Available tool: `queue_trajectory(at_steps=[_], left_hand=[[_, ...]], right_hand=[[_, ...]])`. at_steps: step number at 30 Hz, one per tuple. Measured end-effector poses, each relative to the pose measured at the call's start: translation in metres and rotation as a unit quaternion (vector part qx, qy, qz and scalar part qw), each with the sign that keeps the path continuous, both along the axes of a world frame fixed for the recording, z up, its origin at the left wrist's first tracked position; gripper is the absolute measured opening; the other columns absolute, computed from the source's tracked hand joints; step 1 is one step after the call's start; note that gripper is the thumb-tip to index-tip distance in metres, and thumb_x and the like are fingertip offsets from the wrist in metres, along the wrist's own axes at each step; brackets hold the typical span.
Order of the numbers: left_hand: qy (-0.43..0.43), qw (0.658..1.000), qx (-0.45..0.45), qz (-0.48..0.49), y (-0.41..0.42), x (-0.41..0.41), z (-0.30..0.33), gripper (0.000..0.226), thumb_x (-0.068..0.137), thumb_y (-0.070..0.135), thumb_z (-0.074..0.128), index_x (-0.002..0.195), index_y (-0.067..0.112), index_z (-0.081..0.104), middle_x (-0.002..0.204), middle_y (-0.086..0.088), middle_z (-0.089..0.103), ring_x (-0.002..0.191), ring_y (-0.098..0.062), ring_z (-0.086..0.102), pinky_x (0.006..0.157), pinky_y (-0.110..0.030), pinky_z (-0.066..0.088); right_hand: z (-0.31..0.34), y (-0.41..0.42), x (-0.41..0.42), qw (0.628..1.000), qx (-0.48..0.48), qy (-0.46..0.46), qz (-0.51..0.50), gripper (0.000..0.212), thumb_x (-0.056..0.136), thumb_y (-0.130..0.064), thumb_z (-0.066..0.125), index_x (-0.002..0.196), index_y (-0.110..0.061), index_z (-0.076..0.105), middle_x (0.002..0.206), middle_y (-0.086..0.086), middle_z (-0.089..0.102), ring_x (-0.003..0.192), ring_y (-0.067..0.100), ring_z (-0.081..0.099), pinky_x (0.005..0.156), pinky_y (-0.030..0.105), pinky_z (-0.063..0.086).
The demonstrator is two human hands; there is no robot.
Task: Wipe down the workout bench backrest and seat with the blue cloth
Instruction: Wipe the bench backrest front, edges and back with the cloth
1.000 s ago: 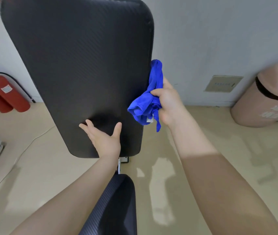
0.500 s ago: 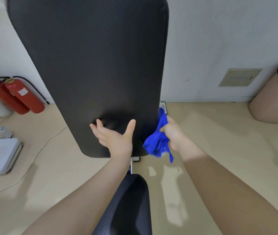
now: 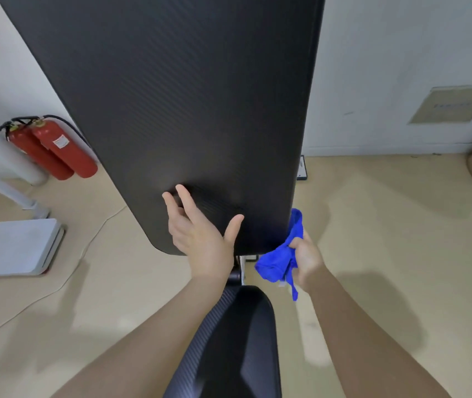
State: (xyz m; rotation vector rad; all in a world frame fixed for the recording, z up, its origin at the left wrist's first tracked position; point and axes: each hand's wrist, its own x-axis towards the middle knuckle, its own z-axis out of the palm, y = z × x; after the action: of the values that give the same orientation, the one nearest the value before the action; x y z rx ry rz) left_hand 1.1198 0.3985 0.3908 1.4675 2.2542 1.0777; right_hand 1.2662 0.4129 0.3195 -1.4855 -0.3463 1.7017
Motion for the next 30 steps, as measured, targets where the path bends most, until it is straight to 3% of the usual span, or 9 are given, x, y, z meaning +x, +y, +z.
queue_trajectory(at_steps=[4, 9, 11, 16, 20, 23, 26, 28, 30], left_hand=[[0.020, 0.999, -0.007, -0.024, -0.005, -0.007, 0.001, 0.099, 0.077, 0.035, 0.071, 0.147, 0.010, 0.005, 0.153, -0.024, 0.005, 0.134, -0.039, 0.023, 0.106, -0.051, 0.022], [0.055, 0.997, -0.020, -0.048, -0.011, -0.019, 0.004, 0.094, 0.079, 0.031, 0.070, 0.147, 0.010, 0.009, 0.151, -0.026, 0.011, 0.130, -0.040, 0.031, 0.103, -0.051, 0.028], [0.045, 0.997, -0.018, -0.055, -0.011, -0.017, 0.007, 0.091, 0.081, 0.029, 0.068, 0.147, 0.010, 0.007, 0.152, -0.025, 0.009, 0.130, -0.039, 0.029, 0.105, -0.049, 0.025], [0.039, 0.997, 0.017, -0.057, -0.011, -0.018, 0.004, 0.081, 0.084, 0.021, 0.062, 0.147, 0.012, 0.011, 0.151, -0.027, 0.012, 0.124, -0.039, 0.035, 0.103, -0.050, 0.027], [0.062, 0.992, 0.048, -0.095, -0.017, -0.036, -0.013, 0.076, 0.081, 0.016, 0.055, 0.142, 0.024, 0.012, 0.151, -0.023, 0.017, 0.130, -0.035, 0.033, 0.102, -0.049, 0.027], [0.015, 0.988, 0.060, -0.140, -0.026, -0.045, -0.026, 0.077, 0.077, 0.012, 0.052, 0.145, 0.014, 0.018, 0.151, -0.019, 0.015, 0.136, -0.014, 0.016, 0.106, -0.035, 0.022], [-0.039, 0.986, 0.054, -0.156, -0.037, -0.052, -0.033, 0.075, 0.075, 0.004, 0.052, 0.144, 0.004, 0.022, 0.150, -0.022, 0.011, 0.126, 0.008, 0.007, 0.099, -0.002, 0.014], [-0.058, 0.989, 0.042, -0.133, -0.037, -0.060, -0.034, 0.075, 0.073, 0.007, 0.050, 0.143, 0.002, 0.023, 0.150, -0.025, 0.011, 0.134, -0.006, 0.011, 0.098, 0.002, 0.006], [-0.070, 0.992, 0.015, -0.101, -0.035, -0.072, -0.031, 0.077, 0.072, 0.012, 0.048, 0.144, 0.004, 0.020, 0.151, -0.023, 0.010, 0.140, -0.025, 0.012, 0.106, -0.011, 0.006]], right_hand=[[-0.011, -0.012, -0.012, 0.997, -0.040, 0.040, -0.047, 0.050, 0.087, 0.004, 0.023, 0.129, -0.011, 0.045, 0.067, 0.010, 0.057, 0.058, 0.023, 0.045, 0.053, 0.027, 0.037], [0.066, 0.017, 0.001, 0.990, 0.116, -0.056, -0.060, 0.057, 0.079, 0.007, 0.024, 0.121, -0.016, 0.056, 0.084, 0.009, 0.062, 0.066, 0.025, 0.052, 0.061, 0.030, 0.041], [0.098, 0.029, 0.002, 0.983, 0.159, -0.071, -0.049, 0.055, 0.078, 0.006, 0.026, 0.118, -0.017, 0.057, 0.083, 0.006, 0.061, 0.061, 0.023, 0.050, 0.052, 0.022, 0.043], [0.083, 0.031, -0.002, 0.985, 0.144, -0.088, -0.046, 0.047, 0.079, 0.001, 0.026, 0.103, -0.023, 0.058, 0.066, 0.001, 0.046, 0.051, 0.019, 0.036, 0.044, 0.019, 0.035], [0.023, 0.015, -0.010, 0.993, 0.024, -0.083, -0.077, 0.036, 0.084, 0.001, 0.025, 0.084, -0.018, 0.056, 0.055, -0.003, 0.049, 0.050, 0.019, 0.039, 0.039, 0.015, 0.035], [-0.002, -0.003, -0.026, 0.996, -0.058, 0.064, 0.011, 0.022, 0.082, -0.013, 0.032, 0.062, -0.021, 0.037, 0.049, -0.005, 0.033, 0.040, 0.010, 0.027, 0.039, 0.013, 0.024], [-0.020, -0.009, -0.049, 0.983, -0.089, 0.092, -0.129, 0.030, 0.098, -0.008, 0.024, 0.075, -0.017, 0.041, 0.076, 0.002, 0.049, 0.064, 0.014, 0.049, 0.062, 0.026, 0.043], [-0.023, -0.012, -0.068, 0.980, -0.078, 0.103, -0.150, 0.032, 0.100, -0.008, 0.020, 0.085, -0.013, 0.048, 0.088, 0.006, 0.051, 0.075, 0.019, 0.052, 0.072, 0.035, 0.045], [-0.021, -0.015, -0.086, 0.976, -0.102, 0.132, -0.140, 0.031, 0.096, -0.005, 0.022, 0.096, -0.008, 0.053, 0.091, 0.012, 0.056, 0.072, 0.026, 0.055, 0.065, 0.037, 0.048]])
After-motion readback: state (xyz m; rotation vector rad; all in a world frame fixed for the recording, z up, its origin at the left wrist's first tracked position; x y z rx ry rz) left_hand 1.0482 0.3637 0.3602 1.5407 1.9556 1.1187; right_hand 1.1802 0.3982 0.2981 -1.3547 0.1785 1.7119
